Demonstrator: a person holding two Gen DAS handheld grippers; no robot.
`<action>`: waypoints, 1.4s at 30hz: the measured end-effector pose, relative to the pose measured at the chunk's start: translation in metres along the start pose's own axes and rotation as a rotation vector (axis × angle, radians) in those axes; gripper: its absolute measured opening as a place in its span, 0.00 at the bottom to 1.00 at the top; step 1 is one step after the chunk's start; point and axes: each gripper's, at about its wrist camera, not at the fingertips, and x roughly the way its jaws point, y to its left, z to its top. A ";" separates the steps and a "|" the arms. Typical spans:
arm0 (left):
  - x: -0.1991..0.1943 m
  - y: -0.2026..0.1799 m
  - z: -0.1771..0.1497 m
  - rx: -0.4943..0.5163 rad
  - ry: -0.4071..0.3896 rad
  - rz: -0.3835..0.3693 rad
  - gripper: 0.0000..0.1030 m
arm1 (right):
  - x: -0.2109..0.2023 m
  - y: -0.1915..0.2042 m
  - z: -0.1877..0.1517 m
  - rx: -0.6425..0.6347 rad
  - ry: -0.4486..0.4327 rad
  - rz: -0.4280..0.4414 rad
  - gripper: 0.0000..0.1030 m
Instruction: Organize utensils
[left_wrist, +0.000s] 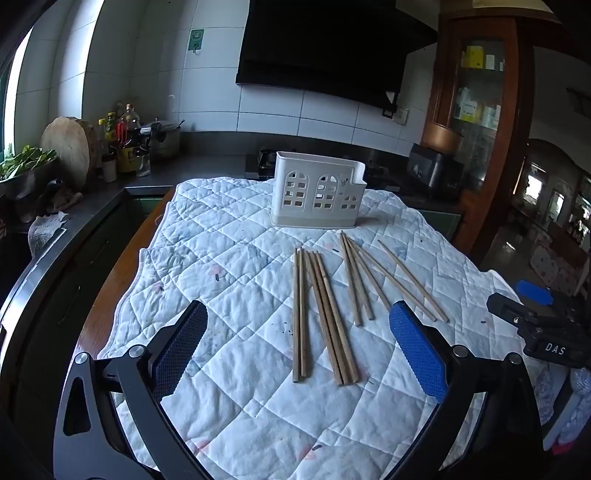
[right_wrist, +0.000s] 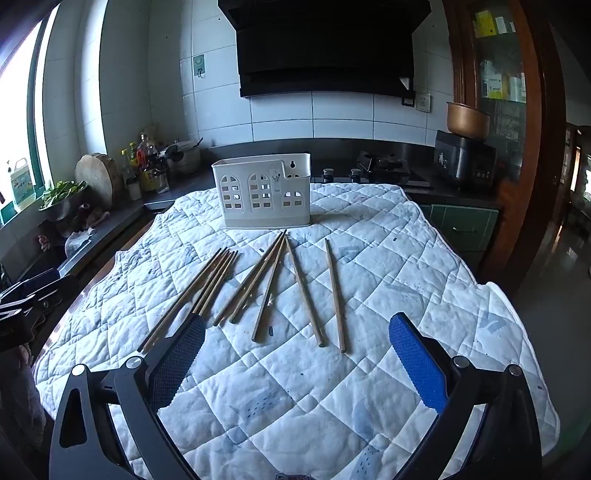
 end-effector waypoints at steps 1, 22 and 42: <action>0.000 0.000 0.000 -0.001 0.000 -0.001 0.95 | 0.000 0.000 0.000 0.001 -0.001 0.000 0.94; 0.003 0.005 -0.004 -0.016 -0.003 -0.011 0.95 | 0.000 -0.001 -0.002 0.008 -0.007 0.010 0.94; 0.005 0.001 -0.003 -0.020 0.000 -0.014 0.95 | -0.001 -0.001 0.002 0.013 -0.011 0.005 0.94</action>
